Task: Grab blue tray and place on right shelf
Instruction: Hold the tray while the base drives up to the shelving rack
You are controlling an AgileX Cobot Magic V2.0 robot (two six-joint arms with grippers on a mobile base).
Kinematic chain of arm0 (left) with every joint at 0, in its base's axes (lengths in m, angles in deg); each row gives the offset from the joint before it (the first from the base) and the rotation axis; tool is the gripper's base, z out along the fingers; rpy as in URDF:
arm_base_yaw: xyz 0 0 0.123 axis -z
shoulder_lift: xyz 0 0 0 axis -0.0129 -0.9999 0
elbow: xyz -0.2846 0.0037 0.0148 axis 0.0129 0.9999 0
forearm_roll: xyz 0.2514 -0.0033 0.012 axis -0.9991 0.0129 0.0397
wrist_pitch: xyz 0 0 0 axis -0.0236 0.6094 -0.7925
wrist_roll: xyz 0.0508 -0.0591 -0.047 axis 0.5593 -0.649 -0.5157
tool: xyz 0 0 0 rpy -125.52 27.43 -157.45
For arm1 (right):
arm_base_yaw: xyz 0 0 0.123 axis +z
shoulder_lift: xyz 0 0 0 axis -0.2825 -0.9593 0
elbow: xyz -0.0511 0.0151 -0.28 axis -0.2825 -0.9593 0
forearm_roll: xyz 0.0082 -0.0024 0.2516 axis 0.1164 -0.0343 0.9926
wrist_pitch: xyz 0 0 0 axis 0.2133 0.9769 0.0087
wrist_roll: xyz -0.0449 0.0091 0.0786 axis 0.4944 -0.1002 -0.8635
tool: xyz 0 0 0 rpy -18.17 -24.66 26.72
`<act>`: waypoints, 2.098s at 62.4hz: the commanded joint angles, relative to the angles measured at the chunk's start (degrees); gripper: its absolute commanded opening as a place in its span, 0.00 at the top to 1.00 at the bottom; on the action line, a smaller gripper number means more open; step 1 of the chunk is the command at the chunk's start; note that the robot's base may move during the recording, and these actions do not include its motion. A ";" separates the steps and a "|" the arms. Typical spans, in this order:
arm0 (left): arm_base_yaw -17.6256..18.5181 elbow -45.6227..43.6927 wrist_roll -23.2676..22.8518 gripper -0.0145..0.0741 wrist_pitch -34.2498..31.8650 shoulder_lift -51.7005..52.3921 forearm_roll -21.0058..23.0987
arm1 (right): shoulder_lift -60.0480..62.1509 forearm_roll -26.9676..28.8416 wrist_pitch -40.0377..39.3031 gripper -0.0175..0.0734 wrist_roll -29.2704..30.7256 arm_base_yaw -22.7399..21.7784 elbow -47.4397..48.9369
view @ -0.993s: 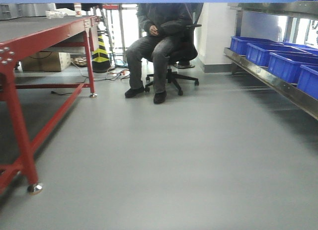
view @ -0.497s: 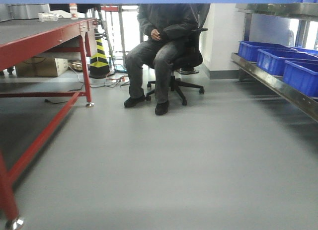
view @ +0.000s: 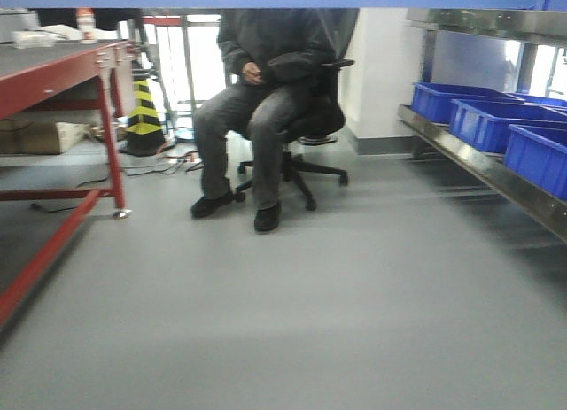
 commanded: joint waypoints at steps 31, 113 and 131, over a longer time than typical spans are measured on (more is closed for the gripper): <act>0.70 -1.77 0.78 0.89 3.82 2.06 5.99 | 2.21 1.04 -3.05 0.74 2.06 0.46 1.40; 0.70 -1.77 0.78 0.89 3.82 2.06 5.99 | 2.21 1.04 -3.05 0.74 2.06 0.46 1.40; 0.70 -1.77 0.78 0.89 3.82 2.06 5.99 | 2.21 1.04 -3.05 0.74 2.06 0.46 1.40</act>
